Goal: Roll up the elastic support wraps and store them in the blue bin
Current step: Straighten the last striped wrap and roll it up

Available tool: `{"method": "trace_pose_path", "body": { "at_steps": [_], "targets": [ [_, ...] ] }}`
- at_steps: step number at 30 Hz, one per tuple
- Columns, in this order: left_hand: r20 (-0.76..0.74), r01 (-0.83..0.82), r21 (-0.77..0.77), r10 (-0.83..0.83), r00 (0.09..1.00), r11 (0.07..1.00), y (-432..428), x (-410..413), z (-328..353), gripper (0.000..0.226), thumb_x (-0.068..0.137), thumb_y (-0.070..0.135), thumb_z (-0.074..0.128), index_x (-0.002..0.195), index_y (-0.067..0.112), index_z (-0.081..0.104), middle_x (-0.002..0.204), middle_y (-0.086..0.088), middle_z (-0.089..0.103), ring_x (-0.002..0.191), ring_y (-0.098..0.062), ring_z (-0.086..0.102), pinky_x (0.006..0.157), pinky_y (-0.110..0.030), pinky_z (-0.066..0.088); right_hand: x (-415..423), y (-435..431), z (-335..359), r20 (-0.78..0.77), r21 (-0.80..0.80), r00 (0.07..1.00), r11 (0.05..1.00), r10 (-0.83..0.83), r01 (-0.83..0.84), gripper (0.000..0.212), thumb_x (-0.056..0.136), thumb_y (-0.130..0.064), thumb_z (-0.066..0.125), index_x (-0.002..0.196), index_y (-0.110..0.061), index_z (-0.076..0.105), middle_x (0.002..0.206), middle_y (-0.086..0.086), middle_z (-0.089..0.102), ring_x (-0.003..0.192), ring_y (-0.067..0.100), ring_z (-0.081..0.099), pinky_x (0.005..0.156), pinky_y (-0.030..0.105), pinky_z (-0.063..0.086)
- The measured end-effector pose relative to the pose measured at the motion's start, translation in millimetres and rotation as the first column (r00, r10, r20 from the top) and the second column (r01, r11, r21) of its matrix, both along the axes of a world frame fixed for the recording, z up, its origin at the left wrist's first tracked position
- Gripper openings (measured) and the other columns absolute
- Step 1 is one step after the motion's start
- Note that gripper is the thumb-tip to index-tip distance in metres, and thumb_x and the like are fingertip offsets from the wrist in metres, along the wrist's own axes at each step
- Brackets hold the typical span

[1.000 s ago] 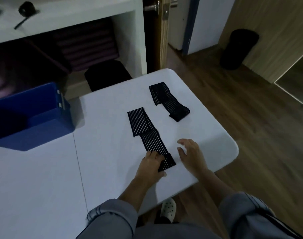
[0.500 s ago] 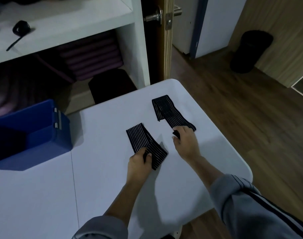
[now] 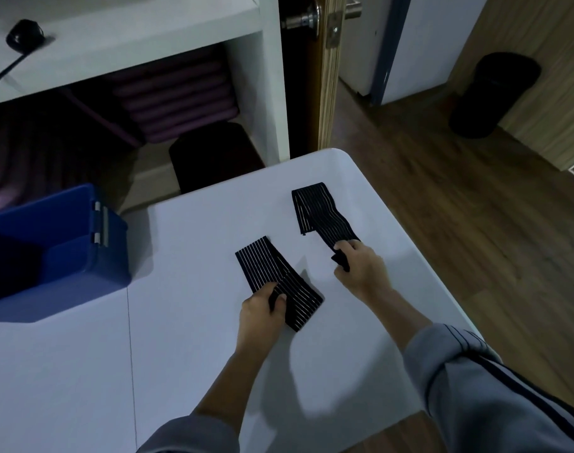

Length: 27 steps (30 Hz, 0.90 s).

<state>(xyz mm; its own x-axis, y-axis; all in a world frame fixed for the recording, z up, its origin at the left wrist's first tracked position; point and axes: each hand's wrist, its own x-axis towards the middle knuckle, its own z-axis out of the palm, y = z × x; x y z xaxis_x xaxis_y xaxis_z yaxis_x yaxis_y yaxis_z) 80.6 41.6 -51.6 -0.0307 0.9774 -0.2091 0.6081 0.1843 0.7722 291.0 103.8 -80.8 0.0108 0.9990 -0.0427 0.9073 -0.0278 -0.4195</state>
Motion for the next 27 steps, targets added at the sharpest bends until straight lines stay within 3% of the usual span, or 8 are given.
{"method": "trace_pose_path", "body": {
  "at_steps": [5,8,10,13,16,20,23,27],
  "targets": [
    [-0.021,-0.011,0.013,0.012,1.0,1.0,-0.1,-1.9,1.4,0.01,0.092,0.016,0.051,0.097,0.014,0.059,0.07,-0.008,0.063,0.062,-0.025,0.059,0.06,-0.034,0.051,4.7,-7.0,17.7,-0.108,0.137,0.988,0.986,0.113,-0.098,0.029,0.09,-0.014,0.046,0.118,-0.014,0.05,0.088,0.01,0.064,0.068,0.027,0.058,0.06,0.036,0.05],
    [-0.009,-0.014,0.016,0.014,1.0,1.0,0.2,-4.0,7.2,0.011,0.092,0.016,0.051,0.098,0.014,0.06,0.07,-0.009,0.064,0.06,-0.025,0.059,0.06,-0.034,0.051,8.0,-8.6,29.5,-0.26,0.111,0.954,0.986,0.15,-0.124,0.03,0.094,-0.012,0.047,0.123,-0.014,0.053,0.093,0.008,0.067,0.08,0.023,0.063,0.07,0.036,0.053],
    [-0.002,-0.016,0.028,0.016,1.0,0.999,1.7,-6.3,13.0,0.01,0.092,0.016,0.051,0.097,0.015,0.06,0.067,-0.006,0.062,0.055,-0.02,0.055,0.055,-0.029,0.048,6.6,-7.0,39.3,-0.382,0.053,0.919,0.995,0.1,-0.086,0.031,0.092,-0.009,0.052,0.123,-0.013,0.057,0.1,0.007,0.067,0.092,0.019,0.063,0.079,0.029,0.051],
    [0.02,-0.046,0.043,0.045,0.999,0.998,6.5,-11.9,25.6,0.011,0.091,0.017,0.053,0.098,0.016,0.062,0.066,0.002,0.059,0.056,-0.012,0.053,0.054,-0.021,0.042,2.0,-3.1,56.3,-0.491,-0.022,0.871,0.999,0.018,-0.033,0.028,0.09,-0.005,0.056,0.116,-0.012,0.062,0.1,0.007,0.066,0.093,0.019,0.064,0.079,0.022,0.049],
    [0.058,-0.096,0.056,0.093,0.994,0.994,14.1,-19.5,43.4,0.015,0.091,0.018,0.055,0.102,0.015,0.064,0.076,0.001,0.065,0.069,-0.013,0.06,0.06,-0.017,0.044,-3.0,0.8,76.8,-0.544,0.014,0.839,1.0,0.024,-0.02,0.018,0.089,-0.008,0.059,0.104,-0.015,0.065,0.095,0.006,0.068,0.09,0.019,0.065,0.077,0.027,0.053],
    [0.187,-0.205,0.104,0.183,0.965,0.973,24.5,-30.7,79.6,0.011,0.087,0.017,0.062,0.097,0.016,0.068,0.087,0.002,0.069,0.08,-0.008,0.063,0.059,-0.001,0.043,-13.3,7.1,110.2,-0.577,0.125,0.815,0.992,0.054,0.022,0.01,0.087,-0.008,0.062,0.094,-0.014,0.063,0.099,0.002,0.065,0.092,0.013,0.061,0.079,0.019,0.049],
    [0.355,-0.224,0.121,0.168,0.919,0.967,30.3,-39.2,113.3,0.005,0.084,0.012,0.066,0.084,0.015,0.07,0.08,0.003,0.071,0.073,-0.003,0.066,0.06,-0.007,0.047,-19.2,17.4,142.3,-0.552,0.212,0.827,0.977,0.109,0.013,0.01,0.085,-0.008,0.064,0.089,-0.016,0.064,0.096,-0.004,0.065,0.092,0.01,0.06,0.085,0.019,0.046],
    [0.404,-0.11,0.226,0.009,0.915,0.968,40.3,-48.4,167.6,0.009,0.084,0.011,0.067,0.084,0.019,0.071,0.078,0.006,0.071,0.075,-0.008,0.066,0.066,-0.019,0.049,-36.1,28.6,197.0,-0.651,0.231,0.748,0.972,0.131,0.03,0.009,0.085,-0.011,0.065,0.089,-0.019,0.063,0.085,-0.011,0.064,0.08,-0.004,0.061,0.073,0.005,0.045]
  ]
}}
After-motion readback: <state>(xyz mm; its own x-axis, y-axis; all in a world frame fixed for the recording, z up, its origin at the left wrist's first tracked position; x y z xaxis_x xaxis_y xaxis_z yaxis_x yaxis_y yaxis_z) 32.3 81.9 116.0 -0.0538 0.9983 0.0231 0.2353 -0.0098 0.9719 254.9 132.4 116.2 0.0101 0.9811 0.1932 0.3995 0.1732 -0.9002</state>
